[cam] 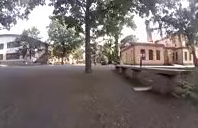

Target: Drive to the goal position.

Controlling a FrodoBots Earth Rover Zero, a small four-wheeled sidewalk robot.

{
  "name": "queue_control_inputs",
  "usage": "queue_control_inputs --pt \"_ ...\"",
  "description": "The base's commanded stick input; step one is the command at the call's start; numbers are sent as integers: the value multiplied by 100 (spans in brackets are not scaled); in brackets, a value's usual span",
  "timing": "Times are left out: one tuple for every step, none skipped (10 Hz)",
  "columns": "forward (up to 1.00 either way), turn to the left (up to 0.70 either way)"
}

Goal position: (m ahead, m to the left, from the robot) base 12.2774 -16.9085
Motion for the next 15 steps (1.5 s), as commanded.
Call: queue_control_inputs --pt "44 2" --pt "44 2" --pt "44 2" --pt "44 2" --pt "44 2" --pt "44 -22" --pt "44 -27" --pt "44 -27" --pt "44 -27" --pt "44 -27" --pt "44 -27" --pt "44 -27" --pt "44 -27" --pt "44 -21" --pt "44 -4"
